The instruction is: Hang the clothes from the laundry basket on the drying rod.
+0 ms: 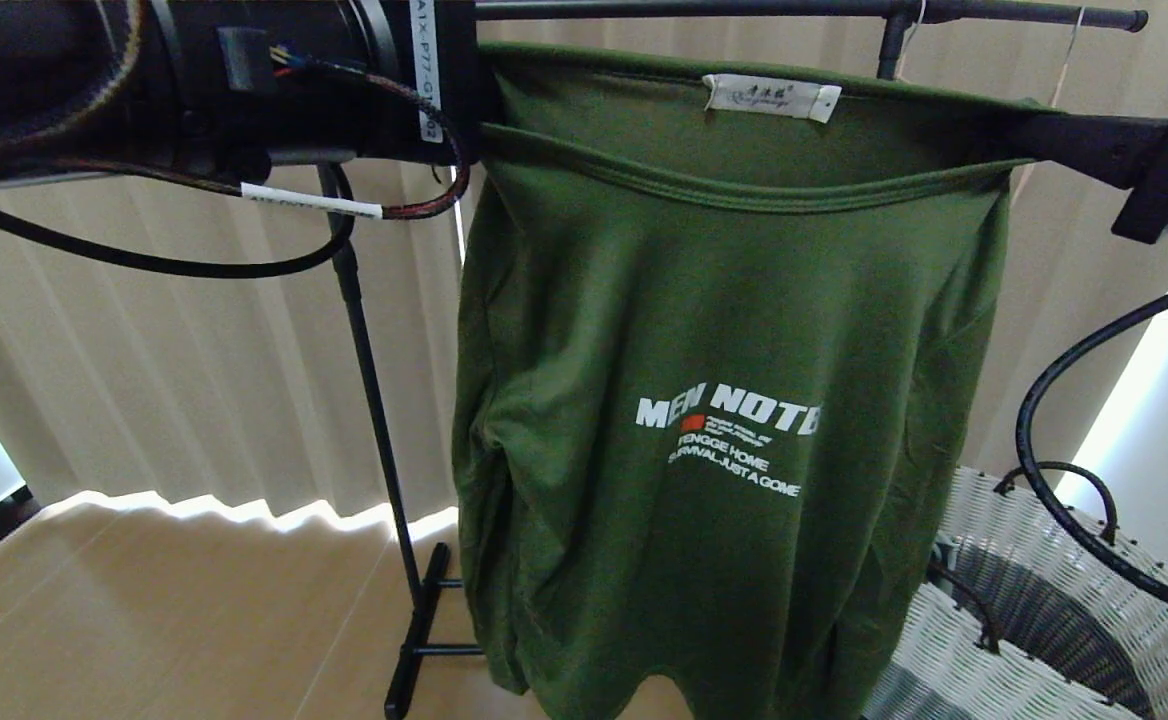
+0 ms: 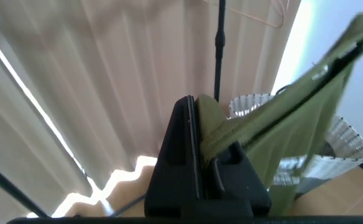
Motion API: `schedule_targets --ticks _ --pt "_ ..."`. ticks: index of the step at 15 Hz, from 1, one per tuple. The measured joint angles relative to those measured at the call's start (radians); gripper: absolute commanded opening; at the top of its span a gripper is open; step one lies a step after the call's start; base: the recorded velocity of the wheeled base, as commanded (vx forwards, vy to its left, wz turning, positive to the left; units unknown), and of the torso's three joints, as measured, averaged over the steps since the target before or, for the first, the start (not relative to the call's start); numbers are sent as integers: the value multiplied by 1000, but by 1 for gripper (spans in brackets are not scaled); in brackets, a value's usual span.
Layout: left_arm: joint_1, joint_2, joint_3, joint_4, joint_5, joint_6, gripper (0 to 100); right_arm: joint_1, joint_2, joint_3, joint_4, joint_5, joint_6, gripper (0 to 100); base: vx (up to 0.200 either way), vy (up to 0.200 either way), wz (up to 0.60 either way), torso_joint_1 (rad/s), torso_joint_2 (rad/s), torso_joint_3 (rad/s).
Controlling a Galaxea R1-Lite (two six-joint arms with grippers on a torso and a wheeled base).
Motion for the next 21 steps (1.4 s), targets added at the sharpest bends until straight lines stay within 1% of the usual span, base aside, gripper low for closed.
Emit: schedule_targets --ticks 4,7,8,14,17,18,21 --pt "0 17 1 2 3 0 0 1 -39 44 -1 1 -2 0 0 0 0 0 0 0" --pt "-1 17 33 4 26 1 0 2 -49 69 -1 2 -3 0 0 0 0 0 0 0" --pt "-1 17 37 4 30 2 0 3 -50 69 -2 1 -4 100 0 0 0 0 0 0" --pt "0 17 43 3 34 2 0 3 -57 79 -9 2 -5 100 0 0 0 0 0 0" --pt "11 16 57 2 35 4 0 10 -79 110 -18 13 -2 100 0 0 0 0 0 0" --pt "25 16 64 2 41 4 0 18 -90 122 -19 25 -1 100 0 0 0 0 0 0" --pt "57 16 74 2 93 4 0 27 -119 139 -19 66 1 100 0 0 0 0 0 0"
